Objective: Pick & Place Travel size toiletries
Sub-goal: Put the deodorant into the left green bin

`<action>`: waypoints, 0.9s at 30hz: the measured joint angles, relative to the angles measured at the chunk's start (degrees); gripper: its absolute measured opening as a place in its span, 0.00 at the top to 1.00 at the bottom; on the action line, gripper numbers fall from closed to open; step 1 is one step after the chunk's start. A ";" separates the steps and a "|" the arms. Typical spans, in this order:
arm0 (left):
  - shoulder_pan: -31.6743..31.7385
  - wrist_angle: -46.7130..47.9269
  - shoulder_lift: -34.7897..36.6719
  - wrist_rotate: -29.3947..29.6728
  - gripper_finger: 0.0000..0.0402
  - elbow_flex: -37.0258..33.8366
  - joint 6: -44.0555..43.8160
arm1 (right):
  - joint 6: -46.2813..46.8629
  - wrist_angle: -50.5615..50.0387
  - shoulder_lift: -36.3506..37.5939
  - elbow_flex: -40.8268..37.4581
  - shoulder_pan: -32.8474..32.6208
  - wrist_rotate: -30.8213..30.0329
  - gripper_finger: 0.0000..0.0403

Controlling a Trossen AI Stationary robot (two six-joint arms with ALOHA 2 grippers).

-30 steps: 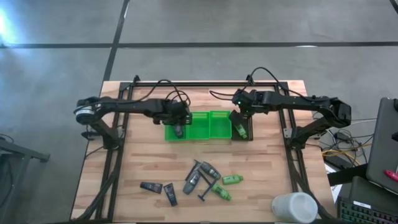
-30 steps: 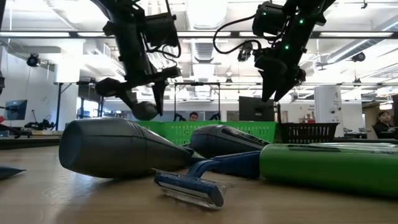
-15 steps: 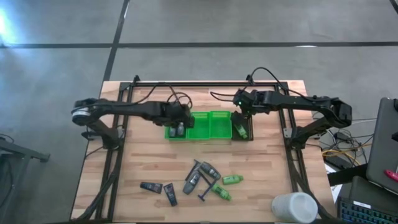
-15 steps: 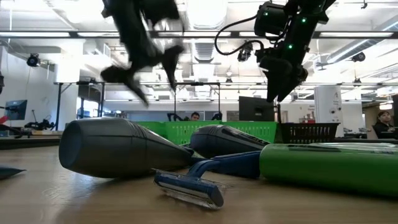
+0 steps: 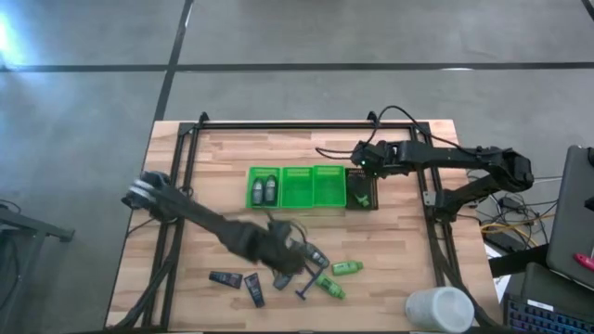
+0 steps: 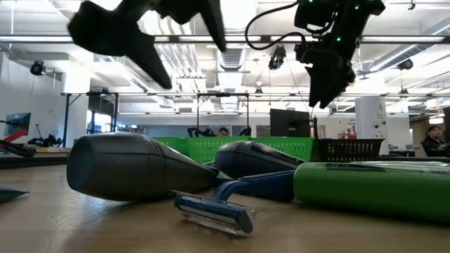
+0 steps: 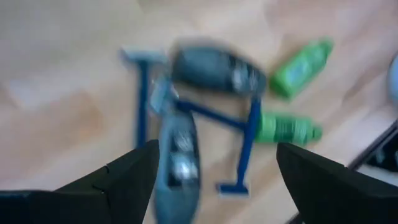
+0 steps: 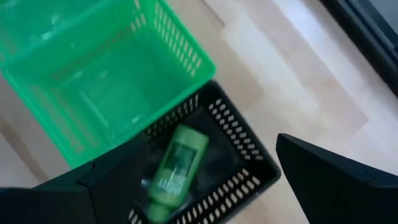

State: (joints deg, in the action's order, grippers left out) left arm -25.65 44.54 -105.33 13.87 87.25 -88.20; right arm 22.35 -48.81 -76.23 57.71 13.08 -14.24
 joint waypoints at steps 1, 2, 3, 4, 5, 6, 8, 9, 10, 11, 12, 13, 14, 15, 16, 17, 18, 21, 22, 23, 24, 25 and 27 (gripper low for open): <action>-0.73 1.40 -2.71 -0.56 0.18 2.59 -0.18 | 0.03 -0.91 0.00 0.00 -0.48 -0.04 0.11; -1.25 3.64 -5.15 -1.69 0.18 5.22 -0.25 | 0.19 -1.79 0.00 0.00 -0.99 -0.06 0.11; -1.56 6.29 -7.46 -2.74 0.18 7.91 -0.32 | 0.39 -2.37 0.00 0.00 -1.42 -0.11 0.11; -1.66 9.19 -9.78 -3.86 0.18 10.61 -0.51 | 0.49 -2.88 0.00 0.00 -1.94 -0.11 0.11; -1.67 11.99 -11.79 -4.93 0.18 13.29 -0.83 | 0.58 -3.46 0.00 0.00 -2.38 -0.14 0.10; -1.62 14.49 -13.63 -6.02 0.18 15.71 -1.16 | 0.61 -4.01 0.06 0.00 -2.77 -0.21 0.11; -1.76 18.54 -16.64 -7.26 0.18 19.79 -1.56 | 1.15 -4.65 0.22 -0.01 -3.65 -0.29 0.11; -1.80 20.10 -17.91 -7.34 0.18 21.45 -1.55 | 1.47 -4.96 0.33 -0.02 -3.98 -0.30 0.12; -1.81 20.88 -18.92 -7.38 0.18 22.77 -1.47 | 1.86 -5.06 0.46 -0.09 -4.34 -0.34 0.12; -1.81 21.01 -19.69 -7.75 0.18 23.57 -1.06 | 2.41 -5.04 0.57 -0.11 -4.75 -0.40 0.13; -1.81 21.04 -20.49 -8.60 0.18 24.18 -0.44 | 2.96 -5.02 0.79 -0.13 -5.14 -0.51 0.13; -1.81 20.96 -21.12 -9.85 0.18 24.38 -0.06 | 3.47 -5.04 0.93 -0.13 -5.58 -0.66 0.14; -1.81 21.00 -21.80 -10.85 0.18 24.36 0.49 | 3.94 -5.02 1.19 -0.14 -6.05 -0.76 0.14; -1.81 21.13 -22.38 -11.64 0.18 24.04 1.12 | 4.40 -5.03 1.44 -0.19 -6.50 -0.80 0.15; -1.81 21.46 -23.08 -12.21 0.18 23.80 1.56 | 4.72 -5.02 1.61 -0.20 -6.95 -0.89 0.15; -1.84 21.43 -23.51 -12.33 0.18 23.33 1.85 | 4.99 -4.99 1.83 -0.20 -7.36 -0.96 0.15; -1.84 21.44 -23.75 -12.58 0.18 22.82 2.17 | 5.32 -5.02 1.95 -0.20 -7.72 -1.17 0.16; -1.80 21.48 -23.71 -12.70 0.19 22.09 2.83 | 5.96 -5.02 2.03 -0.22 -8.24 -2.43 0.17; -1.77 21.46 -23.53 -12.71 0.20 22.09 3.28 | 5.96 -4.99 2.03 -0.23 -8.24 -2.46 0.17; -1.67 21.50 -23.39 -12.70 0.22 22.09 3.98 | 5.97 -4.99 2.03 -0.25 -8.24 -2.47 0.16; -1.57 21.51 -23.24 -12.70 0.24 22.09 4.64 | 5.98 -4.98 2.01 -0.29 -8.22 -2.57 0.16; -1.45 21.48 -23.19 -12.70 0.27 22.06 5.72 | 5.97 -4.99 1.99 -0.34 -8.22 -2.80 0.15; -1.28 21.52 -23.18 -12.51 0.34 21.92 8.38 | 5.96 -5.01 1.97 -0.44 -8.22 -4.09 0.14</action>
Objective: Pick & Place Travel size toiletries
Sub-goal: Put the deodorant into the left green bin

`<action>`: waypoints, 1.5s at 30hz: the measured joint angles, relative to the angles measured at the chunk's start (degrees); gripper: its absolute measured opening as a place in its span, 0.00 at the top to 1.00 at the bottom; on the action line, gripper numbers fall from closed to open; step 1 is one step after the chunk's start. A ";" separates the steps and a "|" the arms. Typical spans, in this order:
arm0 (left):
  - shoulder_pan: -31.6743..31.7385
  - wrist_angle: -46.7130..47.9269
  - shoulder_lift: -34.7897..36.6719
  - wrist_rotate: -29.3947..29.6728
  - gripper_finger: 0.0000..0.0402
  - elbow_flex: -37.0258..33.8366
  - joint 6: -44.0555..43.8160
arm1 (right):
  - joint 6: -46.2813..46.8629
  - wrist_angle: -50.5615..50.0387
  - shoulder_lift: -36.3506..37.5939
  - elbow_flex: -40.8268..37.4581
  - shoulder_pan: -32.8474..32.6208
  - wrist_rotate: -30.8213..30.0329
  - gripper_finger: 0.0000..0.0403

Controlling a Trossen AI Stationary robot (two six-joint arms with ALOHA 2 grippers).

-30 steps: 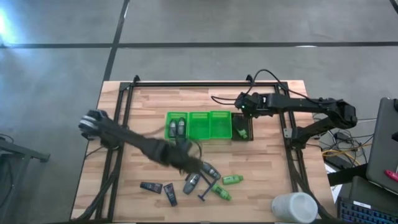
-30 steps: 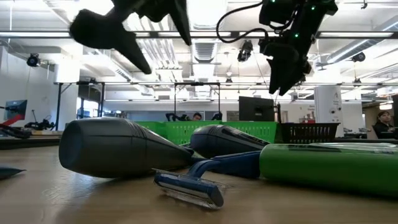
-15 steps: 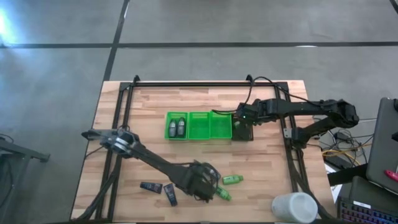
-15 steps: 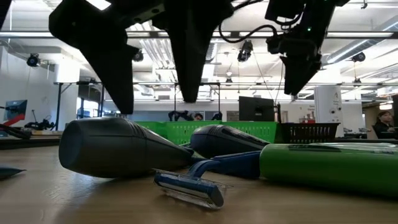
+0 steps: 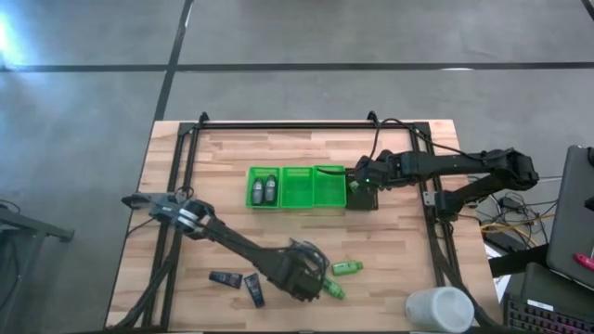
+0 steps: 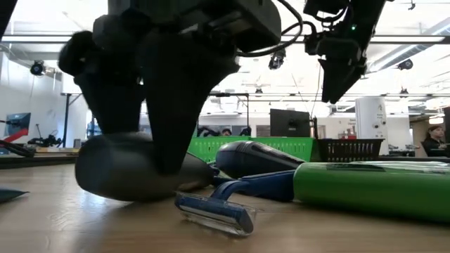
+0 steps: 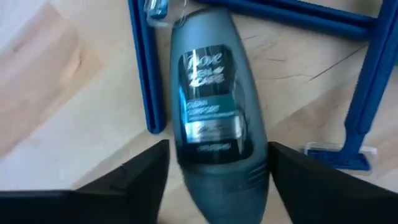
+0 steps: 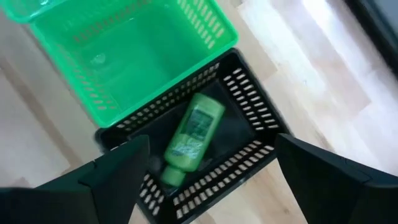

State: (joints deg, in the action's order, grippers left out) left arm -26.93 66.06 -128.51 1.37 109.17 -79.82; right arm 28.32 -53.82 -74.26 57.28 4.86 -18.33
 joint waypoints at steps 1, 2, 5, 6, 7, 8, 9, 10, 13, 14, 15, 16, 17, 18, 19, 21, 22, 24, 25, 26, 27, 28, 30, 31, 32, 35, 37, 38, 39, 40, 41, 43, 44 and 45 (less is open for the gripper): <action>0.08 -0.01 0.00 0.11 0.38 -0.09 1.49 | 0.05 0.04 0.00 0.00 0.00 -0.51 0.13; 0.18 -0.15 0.01 0.06 0.42 -0.30 2.43 | 0.11 0.02 0.00 0.00 0.02 -1.06 0.12; 0.30 -0.58 0.21 -0.42 0.49 -1.00 3.35 | 0.22 0.00 -0.01 0.00 0.02 -1.20 0.11; 0.30 -0.70 0.26 -0.79 0.49 -1.23 3.73 | 0.23 0.01 -0.02 0.00 0.02 -1.20 0.11; 0.30 -0.66 0.30 -1.09 0.49 -1.30 3.92 | 0.22 -0.01 -0.01 0.00 0.02 -1.20 0.11; 0.30 -0.49 0.47 -1.33 0.49 -1.34 3.83 | 0.22 -0.05 -0.02 0.00 0.02 -1.20 0.11; 0.28 0.02 0.97 -1.29 0.49 -1.46 3.31 | 0.22 -0.05 -0.02 0.00 0.02 -1.20 0.11; 0.18 0.91 1.54 -0.66 0.49 -1.47 2.62 | 0.22 -0.05 -0.04 0.00 0.02 -1.20 0.12; -0.20 5.12 5.66 3.89 0.54 -1.31 -0.17 | 0.24 -0.05 -0.04 0.00 0.02 -1.20 0.14; -0.30 6.69 7.90 5.91 0.55 -1.19 -1.40 | 0.24 -0.05 -0.07 0.00 0.02 -1.20 0.15; -0.32 8.39 10.51 8.03 0.56 -1.16 -2.71 | 0.22 -0.03 -0.07 0.00 0.02 -1.20 0.15; -0.22 10.16 13.04 10.30 0.58 -1.54 -4.22 | 0.23 -0.04 -0.07 0.00 0.02 -1.20 0.16; 0.11 12.20 15.62 12.39 0.61 -2.29 -5.85 | 0.22 -0.01 -0.07 0.00 0.02 -1.21 0.16; 0.59 14.06 17.94 14.84 0.64 -3.41 -7.36 | 0.24 0.00 -0.07 0.00 0.02 -1.20 0.17; 1.44 15.31 20.22 17.41 0.67 -4.90 -8.60 | 0.25 0.00 -0.07 0.00 0.02 -1.20 0.17; 4.01 16.38 24.87 21.07 0.74 -8.51 -10.12 | 0.57 0.06 -0.07 0.00 0.02 -1.24 0.17; 5.75 16.45 27.34 21.66 0.77 -10.62 -9.96 | 0.74 0.06 -0.07 0.00 0.02 -1.26 0.17; 9.61 14.69 31.94 21.67 0.82 -15.20 -7.03 | 1.05 0.11 -0.07 0.00 0.02 -1.28 0.15; 11.27 12.07 33.63 20.80 0.83 -17.69 -5.11 | 1.17 0.11 -0.07 0.00 0.02 -1.29 0.15; 12.72 8.70 34.81 18.81 0.83 -20.30 -3.76 | 1.31 0.10 -0.07 0.00 0.02 -1.28 0.14; 13.66 5.05 35.63 16.44 0.82 -22.97 -2.55 | 1.31 0.08 -0.07 0.00 0.02 -1.27 0.13; 13.75 0.71 36.07 13.83 0.81 -25.69 -1.66 | 1.31 0.04 -0.07 0.00 0.02 -1.28 0.12; 12.27 -9.02 36.30 8.78 0.74 -30.22 -1.95 | 1.33 0.02 -0.07 0.00 0.02 -1.27 0.11; 10.96 -13.04 36.40 6.85 0.70 -31.95 -3.42 | 1.31 0.02 -0.07 0.00 0.02 -1.27 0.11; 9.46 -16.89 36.49 4.92 0.65 -33.49 -5.61 | 1.33 0.02 -0.07 0.00 0.02 -1.27 0.11; 4.10 -25.90 35.46 2.22 0.48 -35.55 -14.59 | 1.63 0.10 -0.07 0.00 0.02 -1.29 0.11; 0.36 -27.06 34.51 2.29 0.36 -35.54 -21.39 | 1.75 0.26 -0.07 0.00 0.02 -1.29 0.12; -1.39 -26.67 34.12 2.47 0.31 -35.01 -24.67 | 1.74 0.26 -0.07 0.00 0.02 -1.29 0.12; -2.96 -26.51 33.68 2.67 0.27 -34.50 -27.68 | 1.75 0.29 -0.07 -0.02 0.02 -1.29 0.13; -4.26 -26.40 33.03 3.21 0.23 -34.10 -30.66 | 1.75 0.39 -0.07 -0.02 0.02 -1.29 0.14; -5.40 -26.40 32.29 3.72 0.20 -33.78 -33.43 | 1.75 0.50 -0.07 -0.02 0.02 -1.29 0.14; -6.76 -26.21 30.01 3.79 0.15 -33.15 -37.44 | 1.75 0.86 -0.07 -0.04 0.02 -1.27 0.15; -7.06 -25.95 28.72 3.78 0.14 -32.70 -38.96 | 1.73 1.10 -0.07 -0.04 0.02 -1.29 0.15; -7.16 -25.80 27.33 3.77 0.14 -31.96 -39.84 | 1.73 1.31 -0.07 -0.04 0.02 -1.29 0.16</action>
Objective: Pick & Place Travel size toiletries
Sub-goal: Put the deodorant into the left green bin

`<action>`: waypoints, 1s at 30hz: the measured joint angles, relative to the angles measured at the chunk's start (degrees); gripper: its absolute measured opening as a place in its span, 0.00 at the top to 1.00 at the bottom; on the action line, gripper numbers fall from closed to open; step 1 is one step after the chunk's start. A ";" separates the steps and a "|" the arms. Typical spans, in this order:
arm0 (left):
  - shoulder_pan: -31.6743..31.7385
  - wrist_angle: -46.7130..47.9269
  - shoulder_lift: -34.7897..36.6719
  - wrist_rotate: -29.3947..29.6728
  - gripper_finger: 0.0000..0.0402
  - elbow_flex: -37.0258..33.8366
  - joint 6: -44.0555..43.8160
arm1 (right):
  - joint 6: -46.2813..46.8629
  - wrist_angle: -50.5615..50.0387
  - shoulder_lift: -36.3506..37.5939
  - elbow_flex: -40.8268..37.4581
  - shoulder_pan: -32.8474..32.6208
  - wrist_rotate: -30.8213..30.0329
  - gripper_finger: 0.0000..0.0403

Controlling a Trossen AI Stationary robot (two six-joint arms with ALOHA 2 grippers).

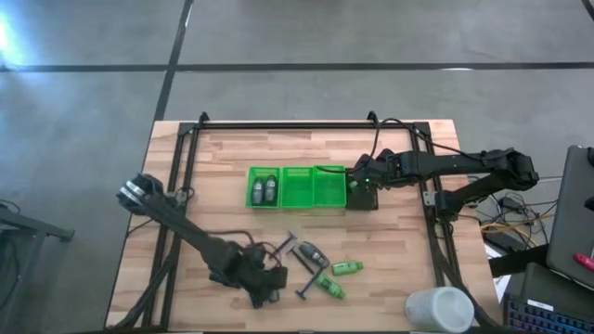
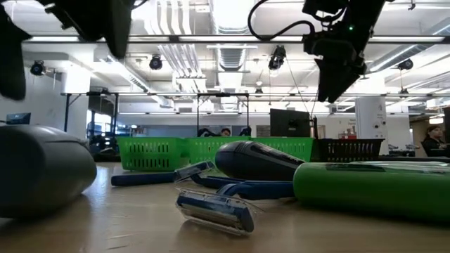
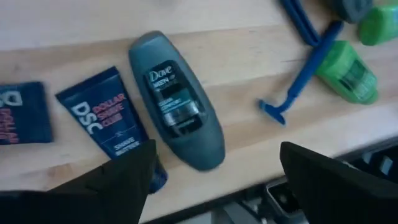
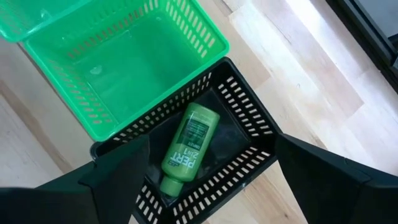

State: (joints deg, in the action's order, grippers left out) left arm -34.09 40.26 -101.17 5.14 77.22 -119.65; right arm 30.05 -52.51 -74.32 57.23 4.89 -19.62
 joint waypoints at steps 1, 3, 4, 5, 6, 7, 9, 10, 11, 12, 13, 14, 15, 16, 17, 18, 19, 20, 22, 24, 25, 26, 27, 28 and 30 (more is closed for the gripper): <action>0.05 -0.18 -1.35 -0.06 0.13 1.03 -0.24 | 0.05 0.26 0.00 0.00 0.00 0.00 0.16; 0.14 -0.67 -4.33 -1.12 0.14 3.21 -0.19 | 0.73 0.61 0.00 0.00 0.00 0.00 0.16; 0.20 -0.66 -5.91 -1.81 0.14 4.10 -0.17 | 1.15 0.59 0.00 0.00 0.00 0.00 0.17; 0.19 -0.49 -7.51 -2.11 0.14 4.79 -0.16 | 1.39 0.59 0.00 0.00 0.00 0.02 0.17; 0.20 -0.20 -8.92 -3.01 0.14 5.41 -0.15 | 1.69 0.59 0.00 0.00 0.00 0.01 0.17; 0.20 0.02 -10.05 -3.25 0.14 5.90 -0.07 | 2.01 0.58 0.00 0.00 0.00 0.01 0.17; 0.17 1.39 -11.38 -4.18 0.14 6.94 -0.03 | 2.56 0.56 0.00 -0.01 0.00 0.02 0.16; 0.13 2.25 -11.73 -4.15 0.14 7.39 -0.10 | 2.61 0.53 0.00 -0.02 0.00 0.02 0.15; 0.11 3.04 -11.99 -4.13 0.14 7.71 -0.42 | 2.61 0.53 0.00 -0.02 0.00 0.02 0.14; 0.11 3.63 -12.32 -3.97 0.14 7.77 -0.54 | 2.61 0.51 0.00 -0.02 0.00 0.04 0.13; 0.12 3.96 -12.56 -3.62 0.14 7.64 -0.55 | 2.72 0.50 0.00 -0.02 0.00 0.04 0.13; 0.19 3.88 -12.77 -3.14 0.14 7.28 -0.54 | 2.77 0.48 0.00 -0.02 0.00 0.04 0.12; 0.35 3.84 -12.90 -2.86 0.14 6.87 -0.52 | 2.77 0.48 0.00 -0.02 0.00 0.04 0.12; 0.54 3.94 -12.99 -2.55 0.14 6.55 -0.43 | 2.78 0.47 0.00 -0.02 0.00 0.04 0.11; 0.76 3.78 -13.09 -2.47 0.14 6.27 -0.07 | 2.77 0.46 0.00 -0.02 0.00 0.04 0.11; 0.92 3.53 -13.24 -2.57 0.14 6.02 0.49 | 2.77 0.46 0.00 -0.02 0.00 0.04 0.11; 1.04 3.33 -13.56 -2.93 0.14 5.90 1.41 | 2.77 0.46 0.00 -0.02 0.00 0.04 0.11; 1.17 3.01 -14.08 -3.50 0.14 5.87 2.47 | 2.77 0.46 0.00 -0.02 0.00 0.04 0.12; 1.36 2.46 -14.40 -4.19 0.16 5.87 4.38 | 2.77 0.44 0.00 -0.02 0.00 0.04 0.13; 1.65 2.25 -14.64 -4.43 0.21 5.89 6.06 | 2.77 0.45 -0.01 -0.02 0.00 0.04 0.14; 1.83 2.43 -14.64 -4.45 0.24 5.89 6.57 | 2.77 0.45 -0.02 -0.02 0.00 0.04 0.15; 2.07 2.69 -14.66 -4.60 0.27 5.89 7.14 | 2.77 0.48 -0.02 -0.03 0.00 0.05 0.16; 2.35 3.05 -14.68 -4.95 0.31 5.89 7.69 | 2.77 0.48 -0.02 -0.05 0.00 0.06 0.17; 2.68 3.28 -14.70 -5.28 0.34 5.87 8.64 | 2.77 0.57 -0.02 -0.11 0.00 0.04 0.17; 3.31 3.23 -14.72 -5.53 0.41 5.77 11.21 | 2.77 0.66 -0.02 -0.27 0.00 0.04 0.19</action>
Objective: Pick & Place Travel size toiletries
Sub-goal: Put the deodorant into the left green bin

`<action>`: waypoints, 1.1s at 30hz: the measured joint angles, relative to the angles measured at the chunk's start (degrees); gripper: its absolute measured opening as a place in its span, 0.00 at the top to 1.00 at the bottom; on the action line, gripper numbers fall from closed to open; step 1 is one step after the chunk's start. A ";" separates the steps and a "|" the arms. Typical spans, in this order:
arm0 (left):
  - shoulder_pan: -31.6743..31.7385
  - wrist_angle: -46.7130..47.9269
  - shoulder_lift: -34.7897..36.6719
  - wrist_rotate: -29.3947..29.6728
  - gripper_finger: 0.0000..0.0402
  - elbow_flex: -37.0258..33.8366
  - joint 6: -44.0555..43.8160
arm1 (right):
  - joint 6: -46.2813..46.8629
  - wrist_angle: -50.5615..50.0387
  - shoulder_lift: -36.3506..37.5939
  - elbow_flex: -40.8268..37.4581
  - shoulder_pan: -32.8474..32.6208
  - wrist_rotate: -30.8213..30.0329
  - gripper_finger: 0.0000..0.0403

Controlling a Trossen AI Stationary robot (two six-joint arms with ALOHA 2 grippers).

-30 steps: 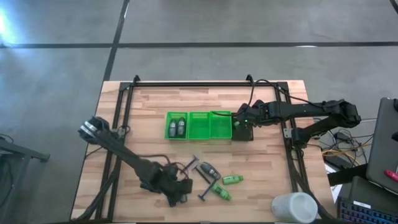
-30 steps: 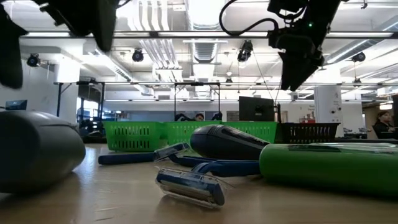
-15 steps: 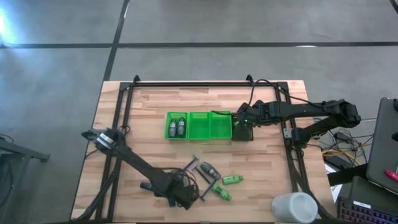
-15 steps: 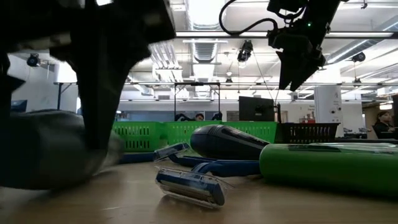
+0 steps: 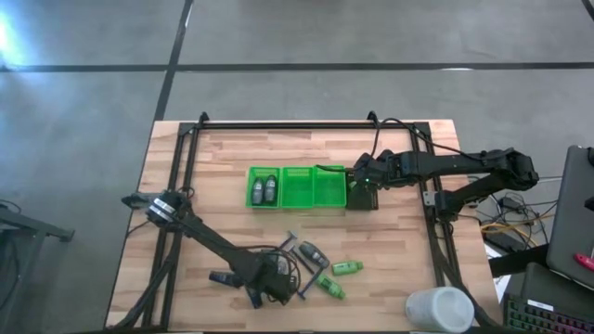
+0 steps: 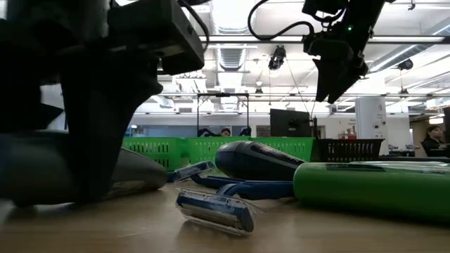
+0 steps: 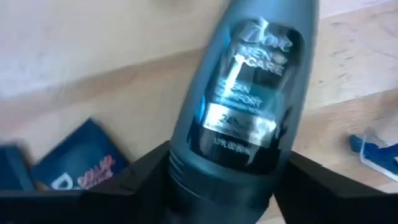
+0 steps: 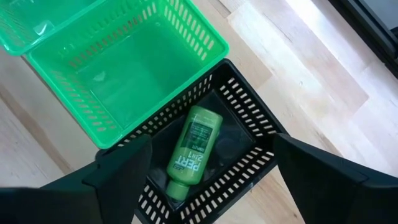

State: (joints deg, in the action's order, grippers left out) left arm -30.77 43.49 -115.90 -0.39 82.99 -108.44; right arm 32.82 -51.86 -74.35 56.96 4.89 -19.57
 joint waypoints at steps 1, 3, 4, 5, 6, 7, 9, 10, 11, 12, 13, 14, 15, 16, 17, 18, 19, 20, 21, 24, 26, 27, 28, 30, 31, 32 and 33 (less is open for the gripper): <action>0.33 0.02 0.00 0.05 0.44 -0.03 1.02 | 0.00 0.02 0.00 -0.12 0.00 0.00 0.19; 1.03 0.05 0.00 0.64 0.48 -0.07 2.72 | 0.00 0.16 0.00 -0.36 0.00 0.00 0.20; 1.26 0.16 0.20 1.18 0.48 -0.09 3.45 | 0.00 0.22 0.00 -0.50 0.00 0.00 0.20; 1.33 0.40 0.47 2.61 0.48 -0.15 4.18 | 0.04 0.28 0.00 -0.72 0.00 0.00 0.21; 1.46 0.76 0.76 4.60 0.48 -0.24 4.86 | 0.13 0.29 0.00 -0.95 0.00 0.00 0.21; 1.69 1.47 1.51 6.14 0.48 -0.35 5.06 | 0.22 0.28 0.00 -1.18 0.00 0.00 0.21; 1.94 3.60 3.63 8.21 0.48 -0.26 4.87 | 0.24 0.33 0.00 -1.71 0.00 0.00 0.20; 1.93 5.46 5.20 9.25 0.48 0.14 4.59 | 0.24 0.34 0.00 -2.00 0.00 0.00 0.19; 1.80 7.42 6.90 10.07 0.48 0.55 4.12 | 0.24 0.27 0.00 -2.30 0.00 0.00 0.18; 1.67 9.76 8.80 10.88 0.48 0.87 3.29 | 0.24 0.28 0.00 -2.59 0.02 0.00 0.18; 1.60 12.58 10.77 12.24 0.48 0.97 2.53 | 0.24 0.28 0.00 -2.81 0.02 0.02 0.17; 1.62 15.55 12.73 13.74 0.48 0.97 2.11 | 0.24 0.18 0.00 -2.98 0.02 0.02 0.16; 2.22 18.70 14.66 15.25 0.48 0.87 1.99 | 0.24 0.25 0.00 -3.08 0.02 0.02 0.16; 3.32 21.18 16.56 16.57 0.48 0.62 2.08 | 0.24 0.26 0.00 -3.11 0.04 0.02 0.15; 4.91 23.76 18.56 17.66 0.48 0.17 2.56 | 0.24 0.28 0.00 -3.11 0.04 0.02 0.14; 6.92 25.46 20.25 18.28 0.48 -0.51 4.05 | 0.24 0.36 0.00 -3.11 0.04 0.02 0.14; 9.29 26.72 21.70 18.48 0.48 -1.44 6.41 | 0.24 0.52 0.00 -3.11 0.04 0.02 0.14; 11.74 26.83 23.07 18.45 0.48 -2.68 9.13 | 0.24 0.67 0.00 -3.11 0.04 0.02 0.13; 14.39 25.66 24.10 18.28 0.48 -3.78 12.20 | 0.24 0.87 0.00 -3.11 0.04 0.07 0.13; 22.71 20.99 25.96 16.12 0.48 -7.03 23.56 | 0.22 1.23 0.00 -3.11 0.02 0.33 0.14; 26.93 18.45 26.25 14.37 0.48 -7.92 36.01 | 0.22 1.25 0.00 -3.10 0.02 0.40 0.15; 28.12 17.46 26.25 14.15 0.48 -7.89 43.79 | 0.21 1.19 0.01 -3.09 0.02 0.56 0.16; 28.97 17.97 26.25 13.99 0.48 -7.53 51.39 | 0.08 1.13 0.02 -3.09 0.02 0.67 0.17; 30.40 21.83 26.28 12.65 0.48 -6.80 65.72 | -0.24 1.00 0.02 -3.09 0.02 0.76 0.18; 31.31 23.61 26.29 11.98 0.48 -6.42 72.52 | -0.56 0.98 0.02 -3.09 0.02 0.74 0.19; 32.26 24.68 26.29 11.38 0.48 -6.08 79.22 | -1.01 0.98 0.02 -3.09 0.02 0.74 0.20; 32.92 25.60 26.25 11.83 0.48 -5.94 86.12 | -1.59 0.95 0.02 -3.09 0.00 0.73 0.20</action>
State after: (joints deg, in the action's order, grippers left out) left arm 2.14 69.09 -89.64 11.45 77.05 -22.33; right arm 31.23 -50.91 -74.32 53.87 4.89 -18.85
